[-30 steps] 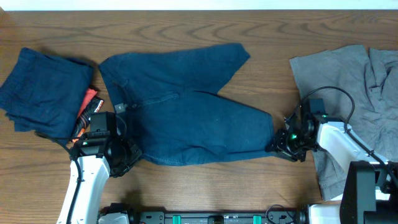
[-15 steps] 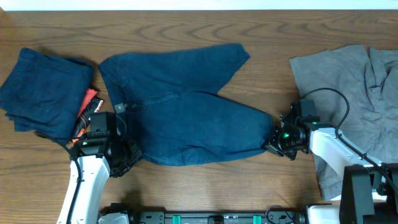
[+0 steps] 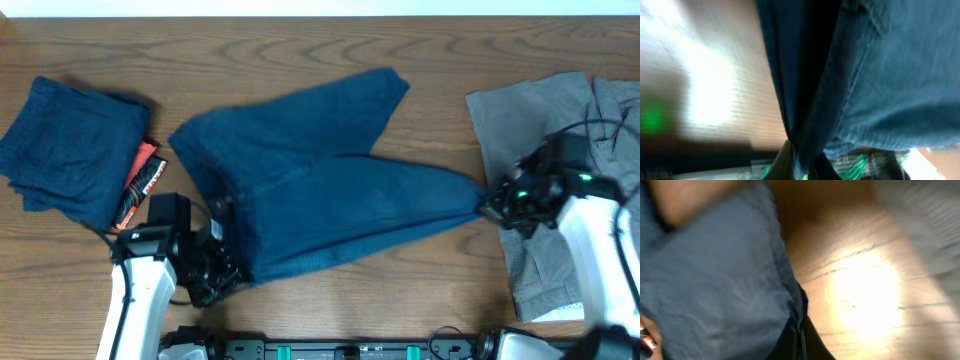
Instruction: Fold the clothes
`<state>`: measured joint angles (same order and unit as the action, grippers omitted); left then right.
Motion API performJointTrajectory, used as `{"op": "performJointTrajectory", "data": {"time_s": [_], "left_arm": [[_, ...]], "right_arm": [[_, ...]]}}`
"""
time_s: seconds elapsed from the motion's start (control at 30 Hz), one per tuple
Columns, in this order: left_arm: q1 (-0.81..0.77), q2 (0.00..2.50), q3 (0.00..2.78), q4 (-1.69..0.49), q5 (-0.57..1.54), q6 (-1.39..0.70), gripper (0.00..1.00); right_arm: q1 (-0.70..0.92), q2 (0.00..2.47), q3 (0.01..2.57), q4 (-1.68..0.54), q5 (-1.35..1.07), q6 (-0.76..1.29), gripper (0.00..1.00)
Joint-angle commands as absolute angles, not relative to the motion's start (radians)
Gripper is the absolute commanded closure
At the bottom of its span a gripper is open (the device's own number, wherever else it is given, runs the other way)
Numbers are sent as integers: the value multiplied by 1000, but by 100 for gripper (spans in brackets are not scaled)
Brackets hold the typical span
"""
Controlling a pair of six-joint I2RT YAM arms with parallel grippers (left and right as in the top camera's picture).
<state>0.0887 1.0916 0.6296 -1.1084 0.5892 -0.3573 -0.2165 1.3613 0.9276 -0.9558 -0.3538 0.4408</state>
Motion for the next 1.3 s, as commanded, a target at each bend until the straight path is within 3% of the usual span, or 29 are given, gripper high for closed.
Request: {"op": "performJointTrajectory", "data": {"time_s": [0.0,0.17,0.3,0.63,0.77,1.27], "left_arm": [[99,1021,674,-1225,581,-249,94],[99,874,737,-1316,580,-229,94],[99,772,796,-1237,476,-274,94],[100,762,800,-835,87,-577,94],[100,834,800,-701,-33,-627,94],[102,1375,800,-226,-151,-661,94]], "right_arm": [[-272,1275,1036,-1016,-174,336,99],[-266,1194,1119,-1074,-157,283,99],[-227,1185,1179,-1036,-162,221,99],[-24,1266,1196,-586,-157,178,99],[35,1363,1196,-386,-157,178,99],[160,1845,1196,279,-158,178,99]]}}
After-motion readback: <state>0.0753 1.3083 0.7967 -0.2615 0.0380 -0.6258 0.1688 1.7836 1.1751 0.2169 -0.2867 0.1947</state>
